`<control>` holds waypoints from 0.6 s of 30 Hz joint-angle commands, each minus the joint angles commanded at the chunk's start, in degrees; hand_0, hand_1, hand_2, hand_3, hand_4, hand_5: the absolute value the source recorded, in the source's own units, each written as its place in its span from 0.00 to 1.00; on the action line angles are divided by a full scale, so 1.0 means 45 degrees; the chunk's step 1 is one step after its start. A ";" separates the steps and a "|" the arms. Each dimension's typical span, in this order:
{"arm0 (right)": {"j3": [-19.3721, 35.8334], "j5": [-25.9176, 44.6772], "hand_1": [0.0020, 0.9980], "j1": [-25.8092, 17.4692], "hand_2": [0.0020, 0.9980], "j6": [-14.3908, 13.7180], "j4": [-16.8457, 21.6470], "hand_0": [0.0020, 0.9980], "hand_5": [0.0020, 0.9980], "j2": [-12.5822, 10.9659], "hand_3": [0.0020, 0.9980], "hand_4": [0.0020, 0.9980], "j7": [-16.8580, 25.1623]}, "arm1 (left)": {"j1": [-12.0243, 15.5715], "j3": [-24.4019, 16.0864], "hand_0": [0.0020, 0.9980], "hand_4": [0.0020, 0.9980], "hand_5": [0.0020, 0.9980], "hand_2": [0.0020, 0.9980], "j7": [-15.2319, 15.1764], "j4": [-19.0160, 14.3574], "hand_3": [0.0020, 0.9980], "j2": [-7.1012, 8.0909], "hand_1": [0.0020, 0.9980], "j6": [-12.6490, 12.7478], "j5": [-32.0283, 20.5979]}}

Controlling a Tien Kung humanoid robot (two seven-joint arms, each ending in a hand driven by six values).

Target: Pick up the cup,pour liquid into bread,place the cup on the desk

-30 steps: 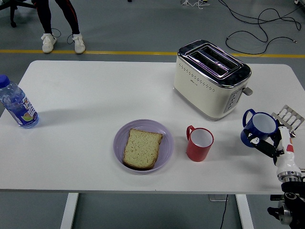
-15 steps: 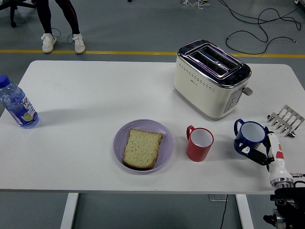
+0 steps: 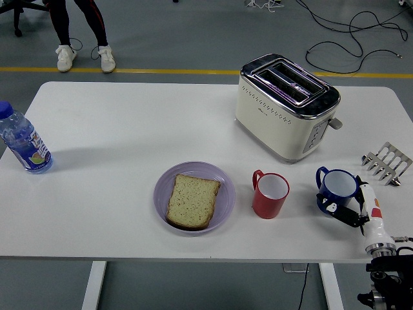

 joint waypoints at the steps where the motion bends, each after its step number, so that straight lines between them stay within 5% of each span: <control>1: -0.0006 0.0007 0.45 0.0004 0.55 0.0007 -0.0028 0.53 0.04 0.0008 0.56 0.56 -0.0010 | 0.0006 0.0004 0.66 0.39 0.93 0.73 0.0000 0.0000 0.64 0.0000 0.71 0.0000 -0.0001; 14: -0.0020 -0.0529 0.46 -0.0038 0.56 0.0161 -0.0186 0.56 0.04 0.0006 0.56 0.60 -0.0323 | 0.0087 0.0149 0.66 0.39 0.93 0.73 -0.0001 0.0000 0.63 -0.0008 0.71 0.0007 -0.0106; 15: -0.0005 -0.0636 0.50 -0.0044 0.59 0.0171 -0.0186 0.58 0.18 -0.0002 0.65 0.86 -0.0379 | 0.0092 0.0154 0.66 0.39 0.93 0.73 0.0000 0.0000 0.63 -0.0010 0.71 0.0007 -0.0104; 18: 0.0034 -0.0951 0.50 -0.0065 0.59 0.0134 -0.0175 0.58 0.18 -0.0017 0.65 0.86 -0.0539 | 0.0103 0.0191 0.66 0.39 0.93 0.73 -0.0002 0.0000 0.63 -0.0010 0.71 0.0005 -0.0124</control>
